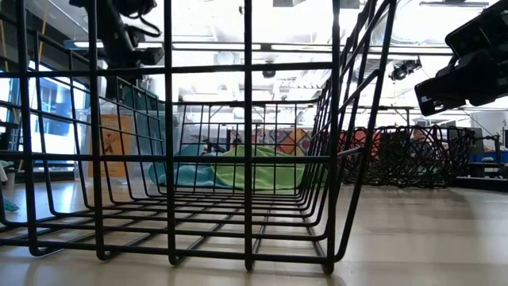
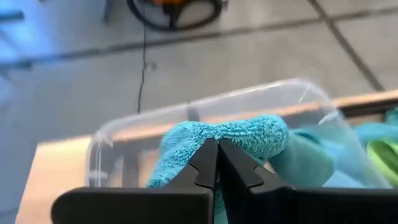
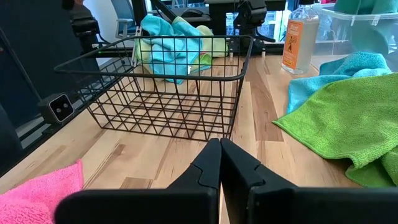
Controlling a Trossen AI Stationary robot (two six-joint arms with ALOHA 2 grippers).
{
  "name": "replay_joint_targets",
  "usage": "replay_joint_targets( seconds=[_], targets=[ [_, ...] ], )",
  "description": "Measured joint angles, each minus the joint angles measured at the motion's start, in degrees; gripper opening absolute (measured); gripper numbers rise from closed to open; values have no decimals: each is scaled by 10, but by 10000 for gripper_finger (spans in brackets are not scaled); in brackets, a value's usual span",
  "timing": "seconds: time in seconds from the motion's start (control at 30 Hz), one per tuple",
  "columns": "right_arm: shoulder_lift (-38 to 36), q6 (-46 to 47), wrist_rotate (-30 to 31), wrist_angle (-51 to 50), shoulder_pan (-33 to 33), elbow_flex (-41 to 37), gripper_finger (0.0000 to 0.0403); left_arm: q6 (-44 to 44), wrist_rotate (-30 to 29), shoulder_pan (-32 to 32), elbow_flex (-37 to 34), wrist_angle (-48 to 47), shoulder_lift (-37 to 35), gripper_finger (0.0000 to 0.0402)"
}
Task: Sort microfiber towel by color & place in baskets
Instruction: Put the blue microfiber towel into the transparent bin
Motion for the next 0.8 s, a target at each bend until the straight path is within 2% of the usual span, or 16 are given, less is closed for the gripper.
replay_joint_targets(
  seconds=[0.27, 0.43, 0.8],
  targets=[
    [0, 0, 0, 0, 0, 0, 0, -12, 115, 72, 76, -93, 89, 0],
    [0, 0, 0, 0, 0, 0, 0, -36, 261, 111, 82, -110, 136, 0],
    [0, 0, 0, 0, 0, 0, 0, -57, 298, 129, 82, -117, 198, 0]
  ],
)
